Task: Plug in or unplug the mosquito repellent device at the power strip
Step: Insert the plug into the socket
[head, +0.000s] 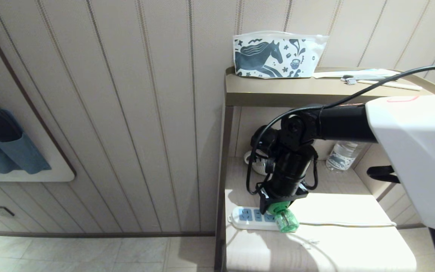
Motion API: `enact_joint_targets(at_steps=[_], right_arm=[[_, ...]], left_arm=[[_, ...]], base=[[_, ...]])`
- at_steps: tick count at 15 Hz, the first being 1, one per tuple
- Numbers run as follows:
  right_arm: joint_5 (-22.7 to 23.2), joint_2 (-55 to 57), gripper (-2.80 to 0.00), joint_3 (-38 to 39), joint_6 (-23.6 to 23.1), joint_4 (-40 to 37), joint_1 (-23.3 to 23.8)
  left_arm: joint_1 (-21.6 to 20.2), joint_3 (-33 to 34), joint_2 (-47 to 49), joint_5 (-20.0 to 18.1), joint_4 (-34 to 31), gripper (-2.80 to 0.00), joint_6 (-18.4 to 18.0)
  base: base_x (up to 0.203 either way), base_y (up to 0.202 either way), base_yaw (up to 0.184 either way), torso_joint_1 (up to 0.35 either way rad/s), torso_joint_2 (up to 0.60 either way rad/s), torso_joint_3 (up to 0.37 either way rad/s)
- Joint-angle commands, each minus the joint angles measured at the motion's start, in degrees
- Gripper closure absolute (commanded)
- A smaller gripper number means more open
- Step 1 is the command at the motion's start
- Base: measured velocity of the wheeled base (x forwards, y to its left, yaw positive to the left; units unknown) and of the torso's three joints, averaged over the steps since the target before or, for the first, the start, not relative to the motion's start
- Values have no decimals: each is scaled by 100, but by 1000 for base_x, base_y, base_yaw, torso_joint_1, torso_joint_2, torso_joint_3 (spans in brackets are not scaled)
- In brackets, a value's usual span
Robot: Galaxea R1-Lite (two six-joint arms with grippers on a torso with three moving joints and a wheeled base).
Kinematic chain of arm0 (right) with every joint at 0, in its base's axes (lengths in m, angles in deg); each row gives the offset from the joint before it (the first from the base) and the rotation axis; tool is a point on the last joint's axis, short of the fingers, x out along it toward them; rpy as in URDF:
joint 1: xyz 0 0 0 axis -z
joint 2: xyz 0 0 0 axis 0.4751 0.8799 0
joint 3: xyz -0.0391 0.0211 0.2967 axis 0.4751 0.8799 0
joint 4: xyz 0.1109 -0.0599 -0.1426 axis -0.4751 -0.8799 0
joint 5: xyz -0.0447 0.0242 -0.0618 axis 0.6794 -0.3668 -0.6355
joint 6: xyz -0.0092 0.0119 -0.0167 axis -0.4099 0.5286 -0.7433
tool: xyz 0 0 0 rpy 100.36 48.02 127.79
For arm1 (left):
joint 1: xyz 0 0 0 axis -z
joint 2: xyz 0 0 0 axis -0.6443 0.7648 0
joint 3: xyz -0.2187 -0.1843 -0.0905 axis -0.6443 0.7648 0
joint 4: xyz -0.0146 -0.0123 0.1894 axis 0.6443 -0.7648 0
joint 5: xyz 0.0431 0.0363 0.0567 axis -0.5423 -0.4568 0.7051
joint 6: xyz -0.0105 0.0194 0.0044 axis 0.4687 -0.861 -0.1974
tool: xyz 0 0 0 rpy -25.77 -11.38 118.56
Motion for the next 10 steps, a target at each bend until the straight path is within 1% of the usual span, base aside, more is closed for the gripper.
enact_joint_targets(at_steps=[1, 10], right_arm=[[9, 50, 0, 44, 8, -32, -2], [14, 126, 0, 35, 16, -37, -5]], left_arm=[[-1, 0, 8, 0, 1, 0, 5], [-1, 0, 8, 0, 2, 0, 5]], base=[[0, 0, 0, 0, 0, 0], [0, 0, 0, 0, 0, 0]])
